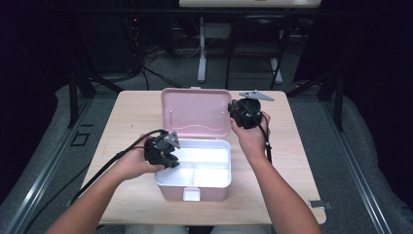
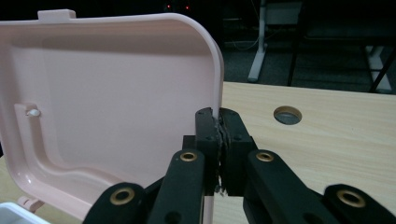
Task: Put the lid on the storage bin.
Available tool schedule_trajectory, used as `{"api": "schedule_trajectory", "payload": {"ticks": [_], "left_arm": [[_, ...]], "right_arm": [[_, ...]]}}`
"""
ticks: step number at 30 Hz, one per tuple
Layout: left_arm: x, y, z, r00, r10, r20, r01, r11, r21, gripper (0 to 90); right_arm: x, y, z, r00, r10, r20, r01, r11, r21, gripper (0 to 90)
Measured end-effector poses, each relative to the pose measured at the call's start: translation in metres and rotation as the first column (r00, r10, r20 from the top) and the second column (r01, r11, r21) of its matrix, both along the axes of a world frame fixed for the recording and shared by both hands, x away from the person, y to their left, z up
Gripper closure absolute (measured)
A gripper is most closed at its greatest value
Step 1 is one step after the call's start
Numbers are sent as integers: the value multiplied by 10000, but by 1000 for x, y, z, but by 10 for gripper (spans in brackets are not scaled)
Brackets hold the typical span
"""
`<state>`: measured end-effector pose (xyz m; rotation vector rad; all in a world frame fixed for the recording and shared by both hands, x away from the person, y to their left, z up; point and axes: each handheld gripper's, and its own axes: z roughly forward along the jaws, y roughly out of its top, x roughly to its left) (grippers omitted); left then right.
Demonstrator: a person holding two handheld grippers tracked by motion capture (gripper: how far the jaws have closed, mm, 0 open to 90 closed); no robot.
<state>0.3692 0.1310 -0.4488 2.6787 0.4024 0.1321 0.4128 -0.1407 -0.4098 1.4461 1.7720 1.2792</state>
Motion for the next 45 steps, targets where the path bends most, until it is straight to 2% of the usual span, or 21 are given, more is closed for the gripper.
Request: {"api": "schedule_trajectory", "payload": {"ticks": [4,9,15,20,22,26,29,31,33,35,36,38,40,43,45], "left_arm": [[0,0,0,10000,13,12,-13,10000,-24,782],[-2,0,0,9999,56,112,-55,10000,-28,780],[-4,0,0,9993,117,341,-116,9999,-9,773],[-7,0,0,9987,110,496,-110,9999,-2,758],[-8,3,4,9986,47,518,-40,9999,-138,731],[-12,14,19,9973,303,665,-237,9950,-971,715],[-15,23,30,9937,540,986,-407,9903,-1328,703],[-17,29,36,9884,827,1276,-619,9853,-1592,697],[-18,36,41,9846,1150,1319,-872,9759,-2000,693],[-19,42,45,9760,1645,1426,-1272,9625,-2396,685],[-19,44,46,9698,1948,1466,-1521,9533,-2608,670],[-19,49,48,9522,2577,1640,-1998,9316,-3037,662],[-17,54,48,9441,2984,1403,-2344,9066,-3510,662],[-12,60,47,9284,3486,1290,-2772,8805,-3845,662],[-10,64,46,9108,3901,1351,-3086,8608,-4047,662]], "right_arm": [[-12,0,1,9990,121,438,-116,9999,-111,875],[-34,1,1,9917,293,1254,-226,9983,-543,875],[-53,0,-1,9851,417,1666,-347,9984,-446,873],[-66,1,-4,9786,502,1997,-362,9967,-729,871],[-68,1,-4,9772,526,2056,-370,9962,-790,870],[-69,0,-5,9759,557,2109,-394,9960,-806,871],[-68,0,-5,9757,558,2119,-395,9960,-801,870],[-68,0,-5,9764,550,2087,-400,9964,-753,869],[-68,0,-5,9768,549,2072,-421,9970,-654,867],[-68,0,-5,9771,545,2059,-422,9971,-637,866],[-68,0,-5,9771,545,2056,-421,9971,-639,865],[-68,-1,-5,9775,553,2034,-435,9971,-619,864],[-68,-1,-5,9778,588,2013,-477,9971,-597,863],[-68,-2,-5,9789,617,1949,-523,9972,-529,861],[-68,-2,-4,9792,644,1924,-554,9971,-521,861]]}}
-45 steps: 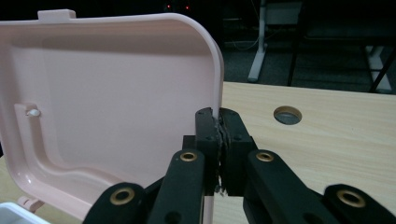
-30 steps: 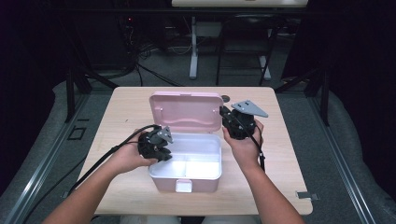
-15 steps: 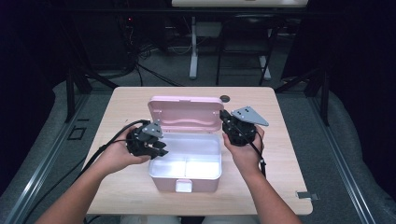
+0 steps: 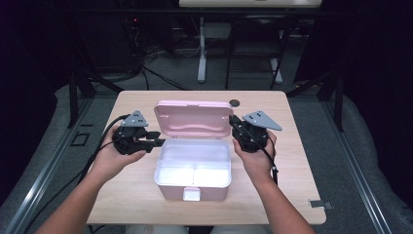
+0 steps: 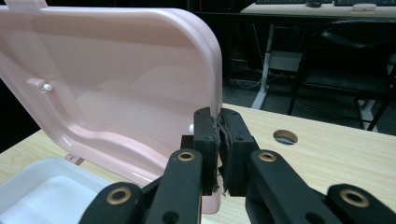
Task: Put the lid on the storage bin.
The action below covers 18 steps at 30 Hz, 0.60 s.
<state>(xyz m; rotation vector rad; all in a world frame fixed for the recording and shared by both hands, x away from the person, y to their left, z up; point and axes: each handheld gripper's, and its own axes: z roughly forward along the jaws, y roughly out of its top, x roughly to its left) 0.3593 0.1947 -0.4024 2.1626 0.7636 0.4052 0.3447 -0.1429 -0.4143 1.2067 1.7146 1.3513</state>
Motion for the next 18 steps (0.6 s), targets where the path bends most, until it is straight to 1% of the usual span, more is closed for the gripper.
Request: {"api": "schedule_trajectory", "payload": {"ticks": [2,5,7,9,12,14,15,16,17,18], "left_arm": [[2,3,1,9993,339,175,-335,9992,-228,656],[5,7,4,9949,935,383,-911,9940,-603,632],[7,8,6,9902,1330,420,-1289,9877,-887,589],[10,10,7,9833,1725,575,-1656,9802,-1087,589],[13,10,9,9771,1999,729,-1882,9718,-1418,589],[14,10,9,9746,2093,802,-1951,9683,-1562,587],[15,9,10,9741,2118,786,-1959,9653,-1726,584],[15,9,11,9735,2148,784,-1982,9636,-1794,584],[15,8,11,9712,2218,868,-2024,9607,-1902,584],[15,8,12,9712,2210,895,-1993,9586,-2036,593]], "right_arm": [[0,0,0,10000,20,-13,-20,10000,-1,860],[0,0,0,10000,28,-38,-28,10000,-9,860],[0,0,1,10000,33,-54,-33,10000,-2,859],[0,-1,1,10000,48,-62,-48,10000,4,858],[0,-1,1,9999,67,-92,-67,10000,27,857],[0,-1,1,9999,70,-92,-69,10000,29,856],[0,-1,1,9999,68,-90,-68,10000,30,856],[0,-1,1,9999,72,-76,-72,10000,25,856],[0,-1,1,9999,74,-74,-74,10000,18,855],[0,-1,1,9999,76,-86,-76,10000,25,855]]}}
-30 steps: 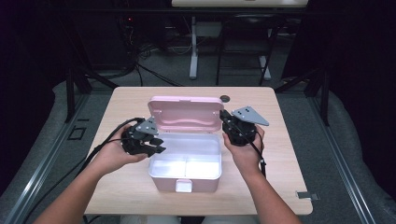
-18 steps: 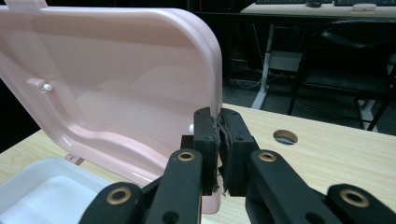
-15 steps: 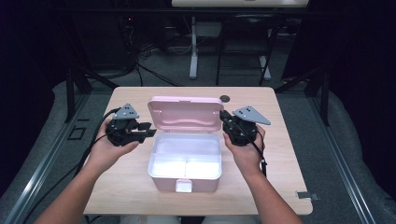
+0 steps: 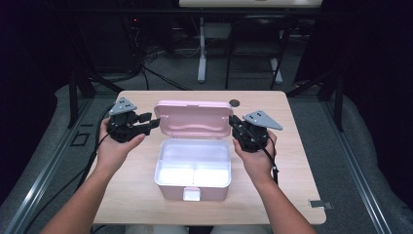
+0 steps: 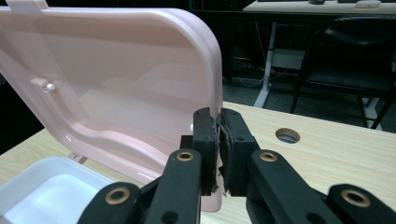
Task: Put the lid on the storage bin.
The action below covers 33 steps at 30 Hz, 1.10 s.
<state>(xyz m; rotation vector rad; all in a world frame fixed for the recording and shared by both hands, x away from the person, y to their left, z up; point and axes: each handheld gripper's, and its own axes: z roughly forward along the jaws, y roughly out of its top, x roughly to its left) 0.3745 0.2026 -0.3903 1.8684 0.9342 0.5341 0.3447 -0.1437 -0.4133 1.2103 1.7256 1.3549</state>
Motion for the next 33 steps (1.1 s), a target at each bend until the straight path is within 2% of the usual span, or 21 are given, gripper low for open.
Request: {"api": "schedule_trajectory", "payload": {"ticks": [4,11,18,33], "left_arm": [[2,-4,2,9992,8,394,-6,10000,-50,661],[4,-12,2,9967,116,800,-111,9999,-60,726],[3,-11,4,9959,78,904,-67,9999,-121,780],[-9,-9,6,9941,-171,1070,160,9998,111,793]], "right_arm": [[0,0,0,10000,40,-36,-40,10000,17,848],[0,-2,0,9997,150,-215,-147,9998,162,820],[0,-6,3,9986,431,-301,-419,9984,381,790],[-9,-6,18,9975,689,-156,-683,9969,387,790]]}}
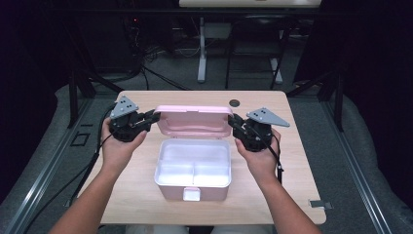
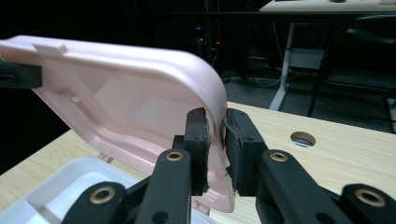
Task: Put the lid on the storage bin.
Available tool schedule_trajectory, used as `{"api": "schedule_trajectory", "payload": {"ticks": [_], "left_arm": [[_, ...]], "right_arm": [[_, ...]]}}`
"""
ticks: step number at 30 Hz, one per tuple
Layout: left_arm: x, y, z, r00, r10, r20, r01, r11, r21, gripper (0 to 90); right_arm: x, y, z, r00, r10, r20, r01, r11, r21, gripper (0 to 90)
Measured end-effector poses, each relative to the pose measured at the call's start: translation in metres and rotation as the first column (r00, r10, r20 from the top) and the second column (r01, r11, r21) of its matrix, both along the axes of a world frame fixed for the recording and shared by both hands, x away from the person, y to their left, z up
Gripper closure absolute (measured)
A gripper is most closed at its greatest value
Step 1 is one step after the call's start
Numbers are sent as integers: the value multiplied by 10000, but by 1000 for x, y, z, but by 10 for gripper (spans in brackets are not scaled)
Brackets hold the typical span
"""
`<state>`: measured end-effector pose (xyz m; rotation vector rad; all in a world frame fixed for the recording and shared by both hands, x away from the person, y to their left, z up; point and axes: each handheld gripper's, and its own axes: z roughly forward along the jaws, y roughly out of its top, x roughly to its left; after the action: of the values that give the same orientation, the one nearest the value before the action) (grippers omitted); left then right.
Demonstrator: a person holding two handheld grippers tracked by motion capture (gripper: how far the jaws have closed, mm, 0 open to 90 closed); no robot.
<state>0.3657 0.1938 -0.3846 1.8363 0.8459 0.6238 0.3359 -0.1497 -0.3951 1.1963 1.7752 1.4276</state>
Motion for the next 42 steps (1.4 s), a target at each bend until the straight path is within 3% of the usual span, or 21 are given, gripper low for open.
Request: {"api": "schedule_trajectory", "payload": {"ticks": [9,29,42], "left_arm": [[-6,0,0,9999,-82,87,80,9998,184,790],[-20,3,-2,9995,-260,161,253,9987,452,776],[-36,8,-4,9977,-653,152,648,9974,314,736]], "right_arm": [[-8,-1,6,9998,116,150,-115,9999,-32,789],[-15,-1,4,9994,302,156,-300,9994,-176,779],[-31,-5,-2,9976,698,47,-697,9975,-144,761]]}}
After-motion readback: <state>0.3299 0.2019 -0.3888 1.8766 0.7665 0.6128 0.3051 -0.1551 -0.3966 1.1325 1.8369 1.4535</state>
